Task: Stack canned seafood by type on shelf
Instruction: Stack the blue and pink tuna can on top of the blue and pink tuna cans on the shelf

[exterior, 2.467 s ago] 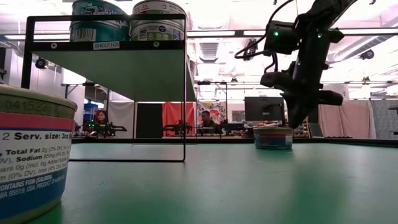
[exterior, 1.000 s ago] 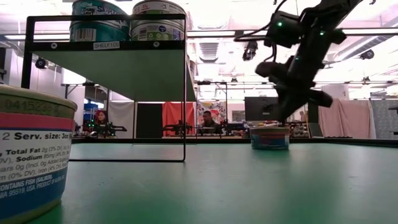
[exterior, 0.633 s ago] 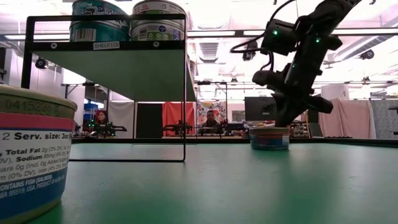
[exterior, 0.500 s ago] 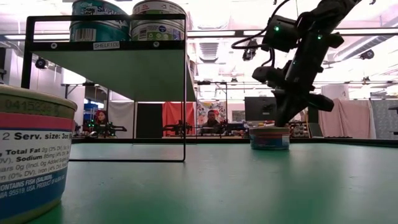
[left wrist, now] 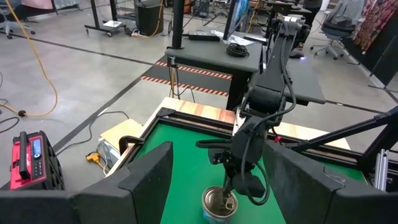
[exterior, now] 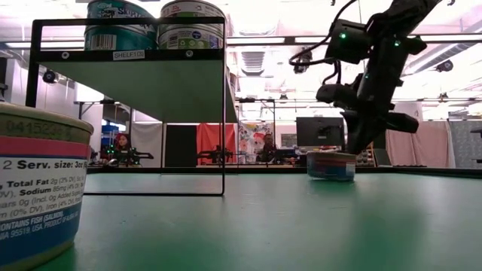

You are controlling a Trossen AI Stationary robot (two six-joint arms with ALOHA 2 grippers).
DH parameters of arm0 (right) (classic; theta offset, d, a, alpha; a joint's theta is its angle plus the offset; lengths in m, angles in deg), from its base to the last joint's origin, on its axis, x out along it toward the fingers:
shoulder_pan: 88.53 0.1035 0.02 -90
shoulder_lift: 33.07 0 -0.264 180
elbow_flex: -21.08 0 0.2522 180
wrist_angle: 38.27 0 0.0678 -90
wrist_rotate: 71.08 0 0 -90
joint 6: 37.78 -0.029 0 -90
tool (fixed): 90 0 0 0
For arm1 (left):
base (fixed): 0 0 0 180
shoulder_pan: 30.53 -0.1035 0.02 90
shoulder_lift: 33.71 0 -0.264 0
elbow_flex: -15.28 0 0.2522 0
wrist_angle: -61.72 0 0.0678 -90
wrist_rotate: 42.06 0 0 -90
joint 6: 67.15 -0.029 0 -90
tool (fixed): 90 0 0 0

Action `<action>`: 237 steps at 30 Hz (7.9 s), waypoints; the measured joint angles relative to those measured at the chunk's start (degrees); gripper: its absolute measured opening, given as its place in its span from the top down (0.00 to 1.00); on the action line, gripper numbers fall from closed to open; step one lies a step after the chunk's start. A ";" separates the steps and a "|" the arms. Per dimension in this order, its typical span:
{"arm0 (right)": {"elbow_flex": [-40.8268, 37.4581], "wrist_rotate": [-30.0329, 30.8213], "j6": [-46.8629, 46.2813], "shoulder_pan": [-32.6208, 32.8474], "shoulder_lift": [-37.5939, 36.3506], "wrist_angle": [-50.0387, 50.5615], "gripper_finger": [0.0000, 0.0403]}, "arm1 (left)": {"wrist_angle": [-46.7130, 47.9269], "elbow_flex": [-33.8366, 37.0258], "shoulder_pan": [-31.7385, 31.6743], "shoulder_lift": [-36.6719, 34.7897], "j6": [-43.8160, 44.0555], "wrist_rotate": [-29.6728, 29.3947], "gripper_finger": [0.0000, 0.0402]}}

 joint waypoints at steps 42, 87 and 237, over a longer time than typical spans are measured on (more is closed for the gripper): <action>26.69 -7.11 80.98 2.69 -2.63 29.69 0.93 | 0.04 0.00 0.00 0.00 -1.28 1.53 0.42; 28.28 -10.67 101.93 -4.54 20.06 28.31 0.54 | -0.04 0.00 0.33 0.02 -2.21 2.73 0.42; 46.58 -39.66 -9.36 -19.58 24.98 -25.35 0.26 | 11.39 0.00 0.33 -9.79 -6.99 -14.05 0.42</action>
